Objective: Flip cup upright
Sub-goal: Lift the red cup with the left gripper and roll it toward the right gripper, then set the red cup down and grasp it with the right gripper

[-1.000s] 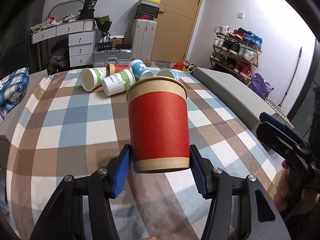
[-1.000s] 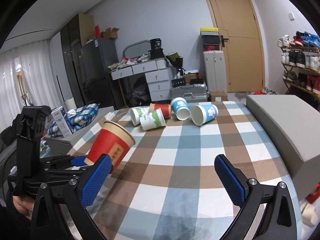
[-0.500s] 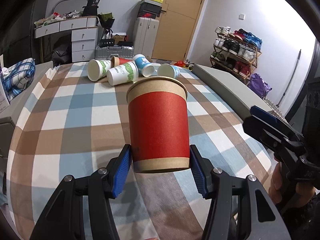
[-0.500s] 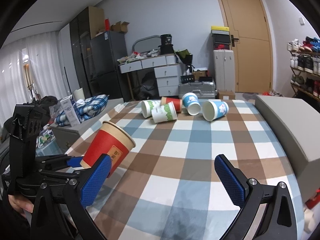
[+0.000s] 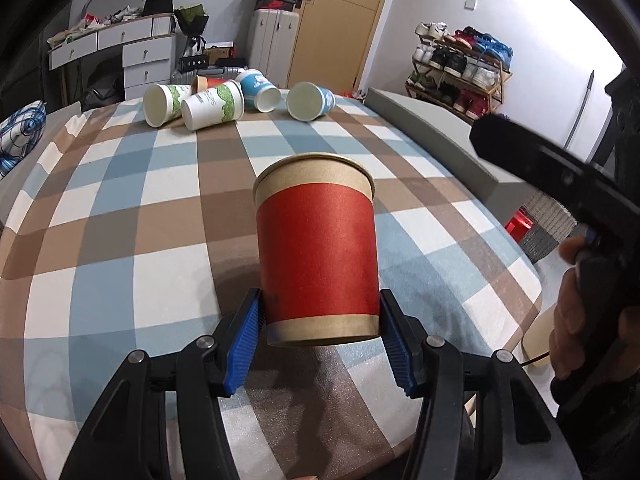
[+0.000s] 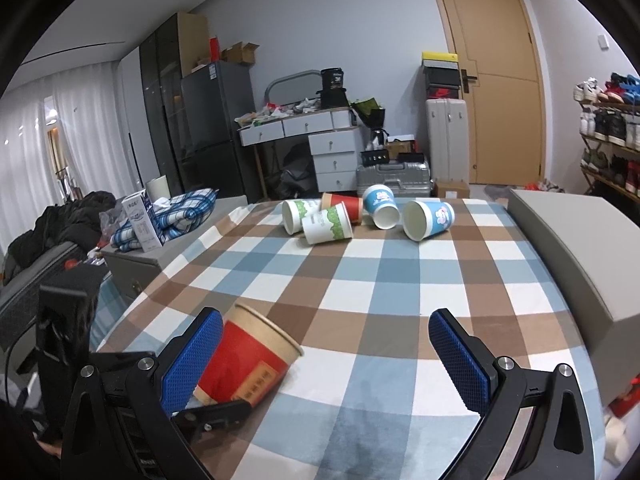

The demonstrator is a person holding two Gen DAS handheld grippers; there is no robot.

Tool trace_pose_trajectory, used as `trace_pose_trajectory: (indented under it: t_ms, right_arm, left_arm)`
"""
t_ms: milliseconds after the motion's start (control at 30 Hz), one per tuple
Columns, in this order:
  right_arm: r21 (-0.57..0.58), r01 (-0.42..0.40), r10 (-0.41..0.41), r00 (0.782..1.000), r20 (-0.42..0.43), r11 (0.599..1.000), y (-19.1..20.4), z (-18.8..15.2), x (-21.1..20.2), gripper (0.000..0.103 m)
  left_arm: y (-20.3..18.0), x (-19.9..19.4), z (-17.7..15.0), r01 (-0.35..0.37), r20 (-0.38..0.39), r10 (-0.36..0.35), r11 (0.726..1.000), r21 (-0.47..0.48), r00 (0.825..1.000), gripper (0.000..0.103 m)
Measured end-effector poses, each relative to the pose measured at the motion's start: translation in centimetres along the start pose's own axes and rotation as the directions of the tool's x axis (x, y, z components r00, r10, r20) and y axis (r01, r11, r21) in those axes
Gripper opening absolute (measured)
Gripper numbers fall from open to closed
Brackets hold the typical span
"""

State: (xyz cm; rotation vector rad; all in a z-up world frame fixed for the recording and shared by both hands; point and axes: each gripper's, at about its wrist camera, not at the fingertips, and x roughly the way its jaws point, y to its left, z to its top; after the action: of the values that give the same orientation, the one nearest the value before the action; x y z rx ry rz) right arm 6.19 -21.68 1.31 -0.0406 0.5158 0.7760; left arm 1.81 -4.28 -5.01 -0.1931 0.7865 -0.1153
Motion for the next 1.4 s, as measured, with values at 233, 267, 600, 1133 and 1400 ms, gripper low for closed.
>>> trace_pose_trajectory:
  t_ms: [233,267,600,1133,1400]
  right_arm:
    - [-0.003,-0.001,0.001,1.000,-0.013,1.000,0.0,-0.1,0.3,0.103]
    - [-0.005,-0.002,0.002,1.000,-0.014,1.000,0.0,-0.1,0.4,0.103]
    - [-0.005,-0.002,0.002,1.000,-0.015,1.000,0.2,-0.2,0.4,0.103]
    - [0.041,-0.005,0.005,1.000,-0.002,0.999,-0.7,0.2,0.0,0.103]
    - [0.069,-0.013,0.016,0.999,-0.039,0.998,-0.8,-0.1,1.0,0.103]
  left_arm:
    - [-0.1,-0.1,-0.5,-0.011,0.000,0.011,1.000,-0.005,1.000,0.051]
    - [-0.1,0.0,-0.4,-0.011,-0.001,0.011,1.000,-0.007,1.000,0.051]
    - [-0.1,0.0,-0.3,0.010,-0.012,-0.010,1.000,-0.018,1.000,0.052]
    - [2.1,-2.2,1.3,-0.021,0.073,0.025,0.999,-0.050,0.997,0.101]
    - [4.5,-3.3,2.3,-0.068,0.112,0.078,0.994,-0.086,0.991,0.101]
